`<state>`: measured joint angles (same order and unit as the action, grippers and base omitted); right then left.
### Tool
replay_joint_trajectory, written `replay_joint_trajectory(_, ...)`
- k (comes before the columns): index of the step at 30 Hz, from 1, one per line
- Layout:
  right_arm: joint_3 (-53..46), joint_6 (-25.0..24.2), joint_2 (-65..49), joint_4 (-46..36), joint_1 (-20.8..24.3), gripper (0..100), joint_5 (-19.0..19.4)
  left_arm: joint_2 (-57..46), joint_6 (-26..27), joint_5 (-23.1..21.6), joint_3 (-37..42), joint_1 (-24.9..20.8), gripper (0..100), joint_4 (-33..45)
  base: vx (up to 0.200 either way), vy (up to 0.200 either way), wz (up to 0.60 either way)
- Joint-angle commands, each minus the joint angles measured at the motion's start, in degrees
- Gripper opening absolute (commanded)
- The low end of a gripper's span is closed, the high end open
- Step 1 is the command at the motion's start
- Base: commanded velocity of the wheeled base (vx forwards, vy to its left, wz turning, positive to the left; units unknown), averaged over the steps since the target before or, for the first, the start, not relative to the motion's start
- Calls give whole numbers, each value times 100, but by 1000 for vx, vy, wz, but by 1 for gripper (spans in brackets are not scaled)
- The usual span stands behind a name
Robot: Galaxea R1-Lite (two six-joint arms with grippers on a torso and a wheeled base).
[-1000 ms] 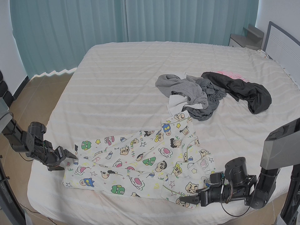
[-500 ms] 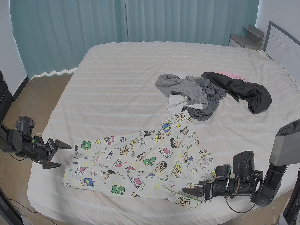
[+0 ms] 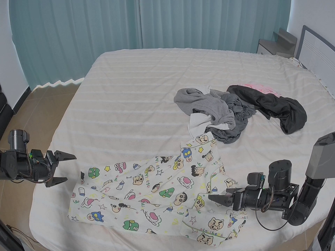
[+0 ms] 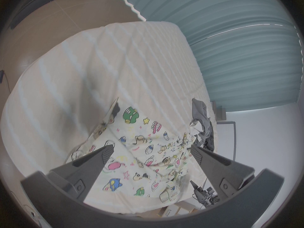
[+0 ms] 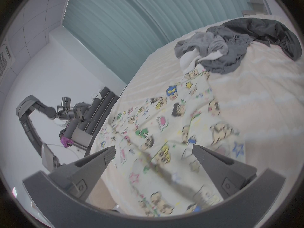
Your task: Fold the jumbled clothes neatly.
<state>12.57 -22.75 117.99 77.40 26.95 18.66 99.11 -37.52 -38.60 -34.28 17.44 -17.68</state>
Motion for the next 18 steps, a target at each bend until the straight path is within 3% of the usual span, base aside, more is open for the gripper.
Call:
replay_joint_trajectory(1, 211, -2, 66, 12, -331, 100, -73, -50, 78, 19, 352, -4, 100, -430, 0, 0, 0)
replay_joint_trajectory(6, 606, -2, 523, -23, -419, 100, -618, 320, 509, 98, 308, -13, 100, -939, 0, 0, 0)
replay_joint_trajectory(9, 844, -28, 804, 12, -410, 100, -944, 777, 694, 555, -140, -31, 100, -1080, 0, 0, 0)
replay_joint_trajectory(12, 914, -142, 804, 3, -393, 100, -979, 1278, 782, 1003, -703, -136, 100, -1062, 0, 0, 0)
replay_joint_trajectory(18, 896, -204, 839, 3, -340, 100, -987, 1893, 1397, 1056, -1213, -329, 100, -808, 0, 0, 0)
